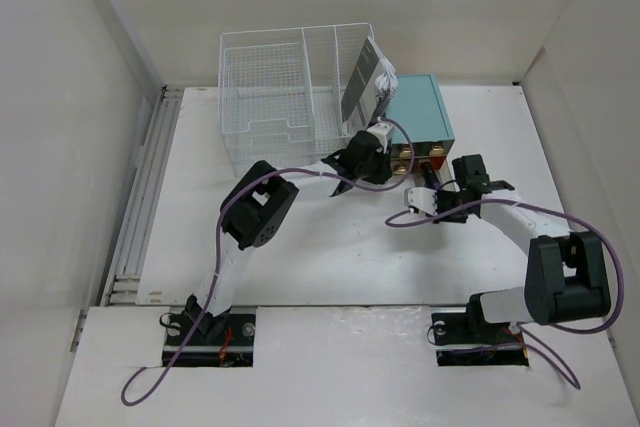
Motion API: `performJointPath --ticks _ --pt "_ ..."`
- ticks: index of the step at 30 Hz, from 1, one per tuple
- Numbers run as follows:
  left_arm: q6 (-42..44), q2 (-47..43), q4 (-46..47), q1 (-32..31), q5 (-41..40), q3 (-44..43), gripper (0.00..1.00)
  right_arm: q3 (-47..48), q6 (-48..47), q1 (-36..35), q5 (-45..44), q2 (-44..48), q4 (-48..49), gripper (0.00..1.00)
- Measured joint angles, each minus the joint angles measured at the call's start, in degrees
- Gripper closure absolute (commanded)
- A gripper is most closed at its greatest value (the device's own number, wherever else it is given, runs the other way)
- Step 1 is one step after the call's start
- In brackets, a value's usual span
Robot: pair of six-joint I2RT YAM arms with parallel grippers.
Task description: Organize the desk
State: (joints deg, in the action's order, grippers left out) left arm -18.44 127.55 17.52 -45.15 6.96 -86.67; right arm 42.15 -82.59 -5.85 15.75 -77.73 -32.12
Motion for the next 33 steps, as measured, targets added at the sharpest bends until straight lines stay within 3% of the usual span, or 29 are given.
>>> performJointPath --ticks 18,33 --pt "-0.9 -0.3 6.0 0.6 3.0 3.5 0.81 3.4 13.3 -6.7 -17.7 -10.2 19.6 1.00" --pt "-1.4 -0.8 8.7 1.9 3.2 4.8 0.79 8.9 19.5 -13.0 -34.1 -19.1 30.3 1.00"
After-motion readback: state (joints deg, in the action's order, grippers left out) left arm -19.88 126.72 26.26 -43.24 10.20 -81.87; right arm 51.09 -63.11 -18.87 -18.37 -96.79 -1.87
